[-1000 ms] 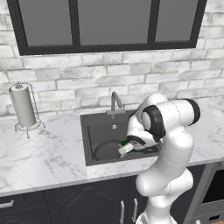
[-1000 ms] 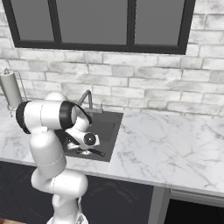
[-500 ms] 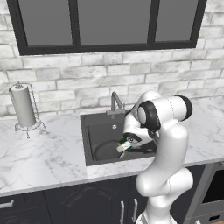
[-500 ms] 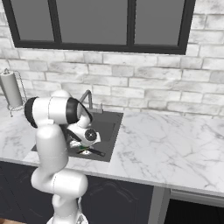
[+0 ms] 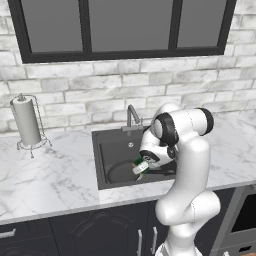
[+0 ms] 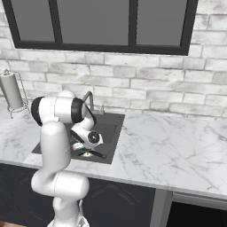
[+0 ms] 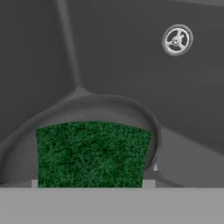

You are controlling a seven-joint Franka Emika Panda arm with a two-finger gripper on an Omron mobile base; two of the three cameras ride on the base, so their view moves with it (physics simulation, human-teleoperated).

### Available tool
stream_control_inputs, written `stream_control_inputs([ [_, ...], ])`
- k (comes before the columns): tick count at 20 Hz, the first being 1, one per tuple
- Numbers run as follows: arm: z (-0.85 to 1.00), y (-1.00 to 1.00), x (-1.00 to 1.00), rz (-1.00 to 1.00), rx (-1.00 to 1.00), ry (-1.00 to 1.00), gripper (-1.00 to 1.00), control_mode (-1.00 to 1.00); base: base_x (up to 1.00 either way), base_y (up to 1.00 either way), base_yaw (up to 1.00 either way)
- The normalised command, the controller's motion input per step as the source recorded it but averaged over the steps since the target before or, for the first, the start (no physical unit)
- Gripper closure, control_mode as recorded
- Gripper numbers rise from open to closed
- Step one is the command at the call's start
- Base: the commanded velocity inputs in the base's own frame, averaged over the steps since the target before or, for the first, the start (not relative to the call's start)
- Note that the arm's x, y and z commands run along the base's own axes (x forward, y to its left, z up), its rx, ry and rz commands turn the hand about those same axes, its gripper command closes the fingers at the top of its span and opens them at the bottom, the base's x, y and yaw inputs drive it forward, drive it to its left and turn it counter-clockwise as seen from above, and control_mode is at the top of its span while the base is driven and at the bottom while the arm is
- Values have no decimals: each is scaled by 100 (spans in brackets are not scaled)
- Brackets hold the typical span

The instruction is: Pick the pan and sponge and place them into the sink. Then turn on the water.

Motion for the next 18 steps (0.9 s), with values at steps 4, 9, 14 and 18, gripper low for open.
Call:
stream_control_inputs([
  [4, -27, 0, 14, 4, -1, -4, 100, -100, 0, 0, 0],
  [9, -30, 0, 12, 3, -3, -4, 100, -100, 0, 0, 0],
  [14, -36, -1, 9, 3, -4, -3, 100, -100, 0, 0, 0],
  [18, -35, -11, 4, 4, -2, -3, 100, -100, 0, 0, 0],
])
